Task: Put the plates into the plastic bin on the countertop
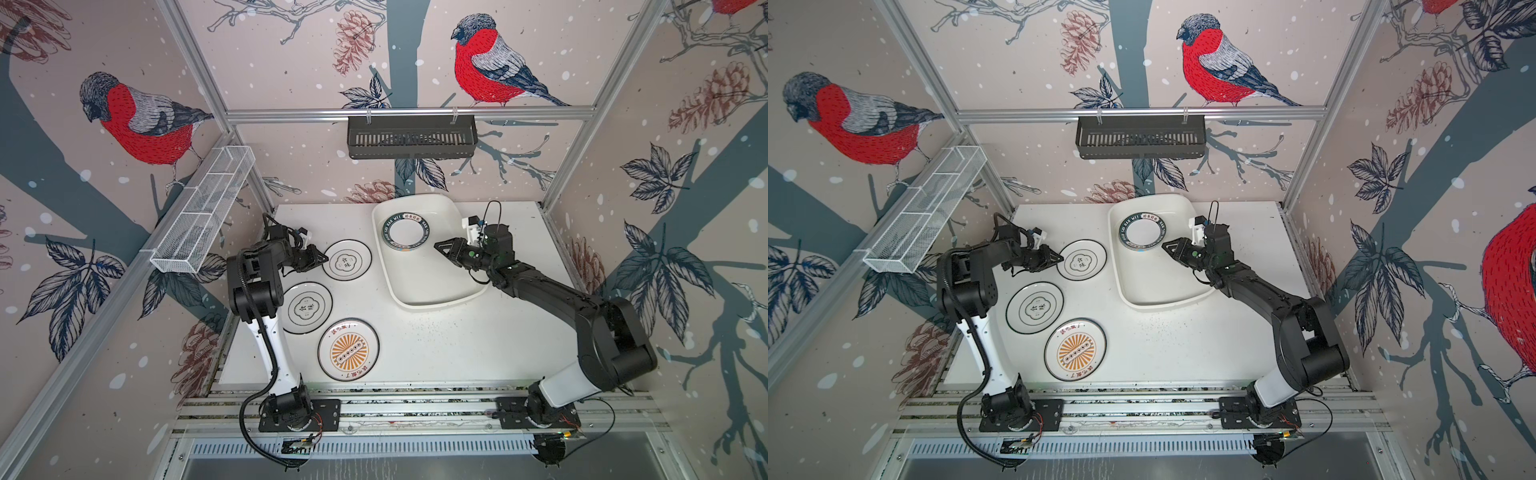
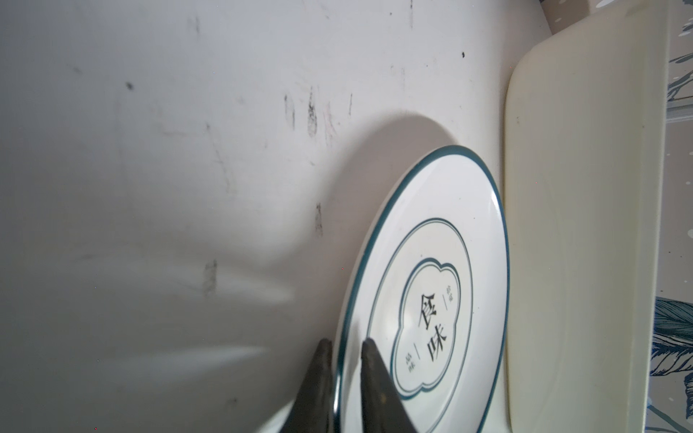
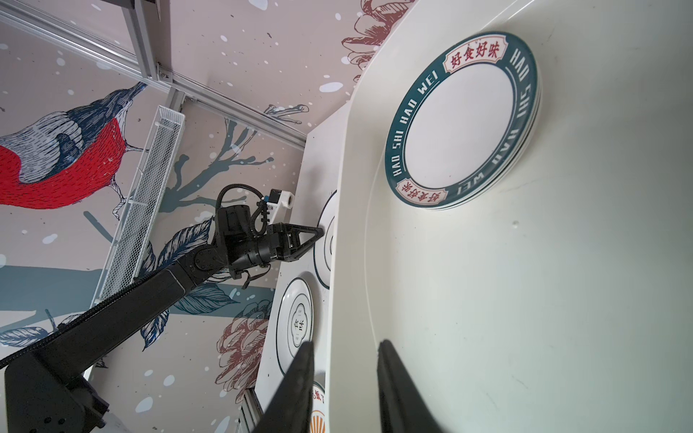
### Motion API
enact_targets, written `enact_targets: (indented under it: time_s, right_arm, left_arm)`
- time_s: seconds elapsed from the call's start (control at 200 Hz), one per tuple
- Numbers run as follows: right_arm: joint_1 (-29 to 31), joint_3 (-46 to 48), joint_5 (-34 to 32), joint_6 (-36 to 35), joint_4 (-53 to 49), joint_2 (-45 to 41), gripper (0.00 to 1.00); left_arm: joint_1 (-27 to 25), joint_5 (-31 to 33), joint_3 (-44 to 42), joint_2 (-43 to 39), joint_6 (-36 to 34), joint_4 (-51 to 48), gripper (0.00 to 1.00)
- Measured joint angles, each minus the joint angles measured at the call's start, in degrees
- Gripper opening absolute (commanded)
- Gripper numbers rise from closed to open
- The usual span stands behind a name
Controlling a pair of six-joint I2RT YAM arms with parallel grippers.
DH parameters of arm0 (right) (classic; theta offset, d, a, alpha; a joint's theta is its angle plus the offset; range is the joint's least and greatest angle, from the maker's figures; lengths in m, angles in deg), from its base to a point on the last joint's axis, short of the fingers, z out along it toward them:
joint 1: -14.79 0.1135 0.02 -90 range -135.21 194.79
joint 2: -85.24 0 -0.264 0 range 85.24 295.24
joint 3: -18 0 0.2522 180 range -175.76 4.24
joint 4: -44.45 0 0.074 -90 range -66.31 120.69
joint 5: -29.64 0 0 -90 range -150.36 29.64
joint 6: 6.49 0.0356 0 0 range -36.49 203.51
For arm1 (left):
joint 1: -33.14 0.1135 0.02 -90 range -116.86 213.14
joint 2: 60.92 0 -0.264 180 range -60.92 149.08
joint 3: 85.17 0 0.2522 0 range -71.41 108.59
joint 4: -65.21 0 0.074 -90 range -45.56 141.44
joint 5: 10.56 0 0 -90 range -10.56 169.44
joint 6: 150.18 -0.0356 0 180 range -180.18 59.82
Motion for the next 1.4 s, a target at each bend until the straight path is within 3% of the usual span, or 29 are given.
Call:
enact_targets:
  time_s: [0.16, 0.395, 1.401]
  right_arm:
    - [0.09, 0.00, 0.00, 0.02, 0.26, 0.15, 0.31]
    - [0.09, -0.13, 0.07, 0.20, 1.75, 1.38, 0.31]
    - [0.04, -1.18, 1.31, 0.37, 2.97, 2.95, 0.31]
  left_arm:
    - [0.00, -0.87, 0.07, 0.28, 0.72, 0.00, 0.12]
    - [0.00, -1.64, 0.61, 0.31, 1.92, -1.70, 0.00]
    - [0.17, -0.94, 3.02, -8.46, 2.38, -6.60, 0.00]
